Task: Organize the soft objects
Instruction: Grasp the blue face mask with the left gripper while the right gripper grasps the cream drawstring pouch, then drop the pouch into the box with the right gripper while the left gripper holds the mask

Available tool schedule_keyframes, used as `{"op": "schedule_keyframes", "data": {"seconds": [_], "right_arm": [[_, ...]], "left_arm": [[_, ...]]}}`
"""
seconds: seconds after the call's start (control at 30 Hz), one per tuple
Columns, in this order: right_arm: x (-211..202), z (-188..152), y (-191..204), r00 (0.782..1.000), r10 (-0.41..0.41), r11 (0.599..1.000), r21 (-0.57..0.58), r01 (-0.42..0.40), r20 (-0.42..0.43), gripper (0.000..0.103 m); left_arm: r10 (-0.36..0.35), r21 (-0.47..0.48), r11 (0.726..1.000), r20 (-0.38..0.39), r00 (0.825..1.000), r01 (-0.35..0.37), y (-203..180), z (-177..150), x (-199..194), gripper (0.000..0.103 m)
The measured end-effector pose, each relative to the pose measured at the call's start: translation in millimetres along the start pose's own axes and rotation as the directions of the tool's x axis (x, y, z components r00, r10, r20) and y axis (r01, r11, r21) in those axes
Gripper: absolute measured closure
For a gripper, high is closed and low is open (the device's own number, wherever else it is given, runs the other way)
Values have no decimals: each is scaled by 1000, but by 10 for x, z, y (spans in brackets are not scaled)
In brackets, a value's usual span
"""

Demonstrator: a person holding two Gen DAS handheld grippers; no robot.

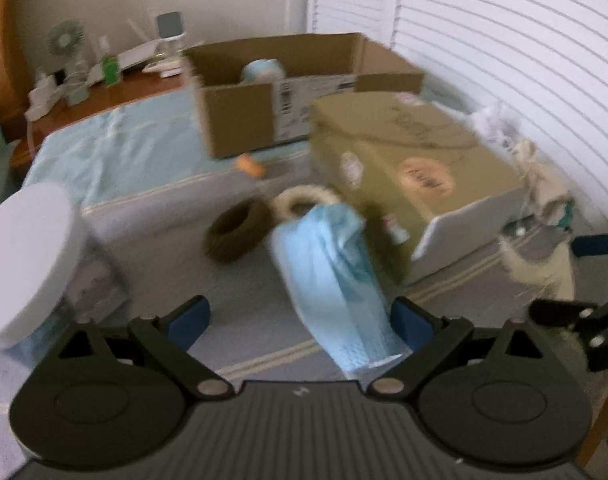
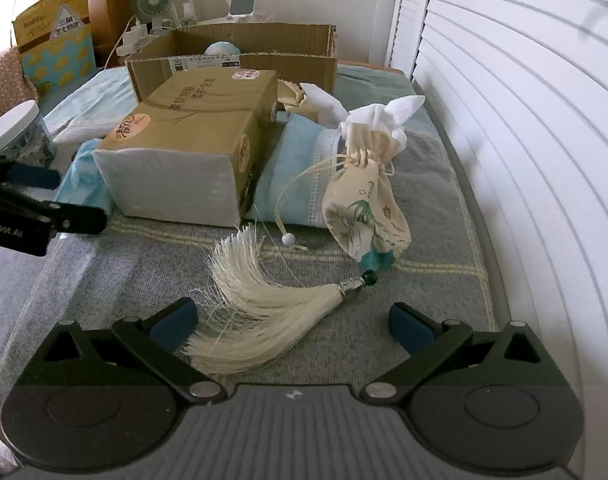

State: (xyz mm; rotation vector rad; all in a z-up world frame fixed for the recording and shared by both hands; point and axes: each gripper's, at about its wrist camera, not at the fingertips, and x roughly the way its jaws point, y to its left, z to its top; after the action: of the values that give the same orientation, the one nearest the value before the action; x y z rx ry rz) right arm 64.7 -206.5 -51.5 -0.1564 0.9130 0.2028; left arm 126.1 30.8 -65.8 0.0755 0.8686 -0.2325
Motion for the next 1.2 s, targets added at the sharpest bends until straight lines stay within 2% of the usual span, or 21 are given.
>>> {"op": "schedule_keyframes", "data": {"seconds": [0.1,0.27,0.37,0.5,0.63,0.8,0.9,1.03,1.13,1.2], "right_arm": [[-5,-8,0,1000,-3,1000,3,3,0,0],[-34,-3,3,1000,-23,1000,15,23,-6,0],[-128,17,-33,999,-16,1000,21,15,43,0],[-248,143,-136,993,-14,999,49,8,115,0],[-233,292,-294,988,-11,996,86,-3,155,2],[-57,416,-465,990,-7,991,133,-12,142,13],[29,419,-511,992,-9,987,160,-12,129,17],[84,377,-572,994,-1,983,183,-19,113,18],[135,335,-616,996,20,978,205,-39,92,25],[151,314,-624,996,37,975,217,-55,86,33]], "left_arm": [[17,-10,1000,0,1000,-17,84,-43,-67,6],[-12,-13,1000,36,999,13,70,-32,-134,8],[-25,-10,1000,49,998,26,27,11,-120,12],[-38,-10,999,57,998,38,9,39,-104,21],[-50,-11,999,53,997,51,8,38,-75,26],[-55,-8,998,42,998,55,13,40,-27,35],[-52,2,999,42,998,52,5,49,-14,37],[-61,14,998,39,997,60,-10,77,-2,43],[-70,27,997,38,997,69,-30,88,2,49],[-73,33,997,39,997,72,-39,88,-3,52]]}}
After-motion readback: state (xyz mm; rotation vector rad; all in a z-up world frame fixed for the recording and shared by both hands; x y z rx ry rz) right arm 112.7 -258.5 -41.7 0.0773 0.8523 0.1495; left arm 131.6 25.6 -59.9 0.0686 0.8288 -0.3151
